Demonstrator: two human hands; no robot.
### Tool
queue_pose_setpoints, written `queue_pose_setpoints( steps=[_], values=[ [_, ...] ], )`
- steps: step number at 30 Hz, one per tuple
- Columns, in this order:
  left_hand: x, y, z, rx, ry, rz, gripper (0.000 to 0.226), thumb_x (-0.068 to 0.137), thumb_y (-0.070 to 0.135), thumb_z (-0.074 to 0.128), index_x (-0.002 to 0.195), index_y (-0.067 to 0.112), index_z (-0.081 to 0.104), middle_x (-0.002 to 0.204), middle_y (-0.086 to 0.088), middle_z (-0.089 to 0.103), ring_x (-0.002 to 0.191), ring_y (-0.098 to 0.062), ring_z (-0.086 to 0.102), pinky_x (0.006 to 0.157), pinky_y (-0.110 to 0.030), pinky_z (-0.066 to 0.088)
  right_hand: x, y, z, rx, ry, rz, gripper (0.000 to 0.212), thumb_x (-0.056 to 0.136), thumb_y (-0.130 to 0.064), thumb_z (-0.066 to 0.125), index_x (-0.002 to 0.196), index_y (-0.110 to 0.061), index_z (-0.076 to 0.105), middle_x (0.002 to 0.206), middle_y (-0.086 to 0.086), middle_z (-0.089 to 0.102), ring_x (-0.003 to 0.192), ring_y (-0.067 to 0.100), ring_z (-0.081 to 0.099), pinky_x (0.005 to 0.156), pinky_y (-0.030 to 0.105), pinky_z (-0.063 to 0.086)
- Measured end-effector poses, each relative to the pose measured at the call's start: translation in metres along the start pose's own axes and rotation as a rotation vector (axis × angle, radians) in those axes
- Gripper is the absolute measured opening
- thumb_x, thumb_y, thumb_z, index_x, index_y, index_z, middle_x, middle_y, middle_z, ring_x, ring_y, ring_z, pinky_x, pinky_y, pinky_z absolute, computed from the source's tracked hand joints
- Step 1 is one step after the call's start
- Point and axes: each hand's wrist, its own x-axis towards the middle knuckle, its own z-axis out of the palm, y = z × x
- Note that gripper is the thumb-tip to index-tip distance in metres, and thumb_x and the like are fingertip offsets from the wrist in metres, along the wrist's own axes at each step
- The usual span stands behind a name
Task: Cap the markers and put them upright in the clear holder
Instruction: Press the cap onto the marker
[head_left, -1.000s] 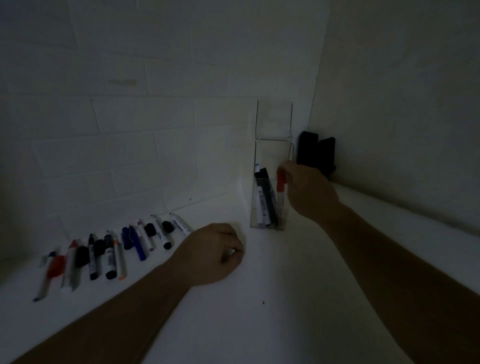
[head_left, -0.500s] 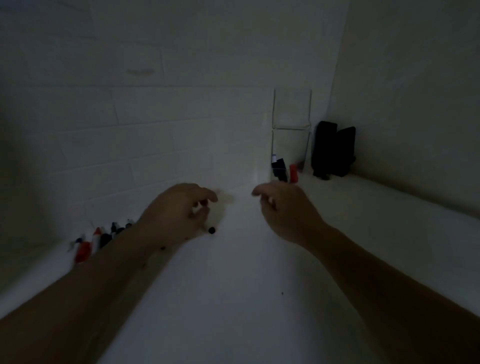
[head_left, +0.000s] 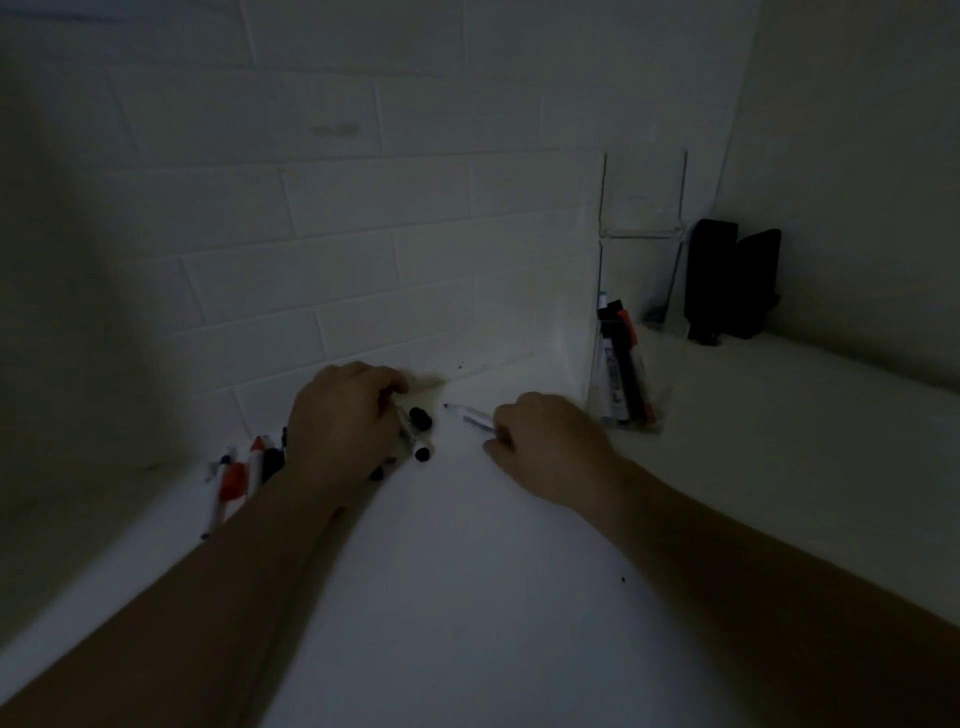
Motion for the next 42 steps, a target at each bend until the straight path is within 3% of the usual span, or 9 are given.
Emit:
queue_pose_setpoints(
  steps=[3,5,8,13,18,23,29,35,42],
  values=[
    [0.000,0.000,0.001,0.046,-0.022,0.031,0.033,0.082,0.013,0.059,0.108,0.029,0.073,0.110,0.001,0.072,0.101,-0.028,0.060,0.085,-0.037,0.048,-0.013,0.016,-0.005,0.059,0.045,0.106,0.020,0.102,-0.033,0.044,0.091,-0.017,0.043,0.072,0.004,0.054,0.059,0.022,0.052,0.052,0.037,0.045],
    [0.001,0.001,0.002,0.063,-0.027,0.063,0.031,0.083,0.018,0.058,0.107,0.029,0.074,0.110,0.002,0.073,0.098,-0.028,0.060,0.084,-0.037,0.048,-0.025,0.025,-0.007,0.176,0.051,0.172,0.008,0.101,-0.023,0.046,0.106,-0.017,0.043,0.069,0.003,0.054,0.055,0.021,0.052,0.050,0.036,0.046],
    [0.009,0.006,0.001,0.106,-0.073,0.053,0.038,0.082,0.042,0.045,0.107,0.034,0.073,0.113,0.008,0.072,0.100,-0.024,0.059,0.088,-0.039,0.048,-0.033,0.030,-0.008,0.422,0.161,0.262,0.026,0.102,-0.017,0.045,0.127,-0.020,0.042,0.058,-0.004,0.047,0.044,0.010,0.041,0.042,0.025,0.030],
    [0.028,0.025,0.002,0.425,-0.429,0.017,0.056,0.077,0.071,0.041,0.113,0.037,0.067,0.123,0.003,0.057,0.115,-0.028,0.042,0.093,-0.046,0.033,-0.030,0.025,-0.003,0.621,0.221,0.303,0.024,0.103,-0.029,0.045,0.127,-0.026,0.044,0.061,-0.005,0.046,0.049,0.008,0.041,0.050,0.031,0.036],
    [0.037,0.043,0.006,0.412,-0.569,0.028,0.035,0.089,0.058,0.045,0.104,0.037,0.069,0.110,0.000,0.054,0.107,-0.027,0.040,0.093,-0.047,0.028,-0.032,0.031,-0.007,0.694,0.205,0.314,0.025,0.101,-0.039,0.048,0.125,-0.030,0.047,0.063,-0.004,0.044,0.052,0.007,0.038,0.053,0.025,0.033],
    [0.040,0.056,0.016,0.123,-0.357,0.127,0.037,0.096,0.051,0.048,0.128,0.037,0.061,0.114,-0.003,0.065,0.108,-0.029,0.058,0.093,-0.040,0.043,-0.033,0.033,-0.010,0.708,0.193,0.299,0.022,0.102,-0.037,0.048,0.123,-0.033,0.050,0.064,-0.004,0.045,0.053,0.007,0.039,0.054,0.027,0.034],
    [0.017,0.081,0.009,-0.285,-0.206,0.190,0.036,0.095,0.056,0.048,0.086,0.025,0.064,0.074,0.006,0.057,0.068,-0.011,0.052,0.063,-0.028,0.037,-0.036,0.049,-0.017,0.578,0.182,0.400,0.019,0.101,-0.026,0.049,0.118,-0.034,0.051,0.093,0.001,0.063,0.077,0.016,0.059,0.067,0.036,0.051],
    [-0.005,0.079,0.014,-0.289,-0.228,0.170,0.045,0.095,0.060,0.040,0.099,0.018,0.056,0.083,0.002,0.065,0.071,-0.017,0.057,0.061,-0.032,0.042,-0.034,0.051,-0.025,0.465,0.205,0.362,0.004,0.098,-0.034,0.052,0.098,-0.031,0.055,0.072,-0.006,0.057,0.062,0.007,0.055,0.054,0.028,0.040],
    [-0.003,0.078,0.014,-0.456,-0.207,0.117,0.027,0.103,0.016,0.045,0.129,0.012,0.054,0.123,0.001,0.055,0.107,-0.005,0.048,0.079,-0.007,0.031,-0.034,0.048,-0.033,0.486,0.230,0.304,0.010,0.097,-0.033,0.056,0.094,-0.025,0.060,0.066,-0.004,0.055,0.060,0.009,0.052,0.052,0.023,0.038]
  ],
)
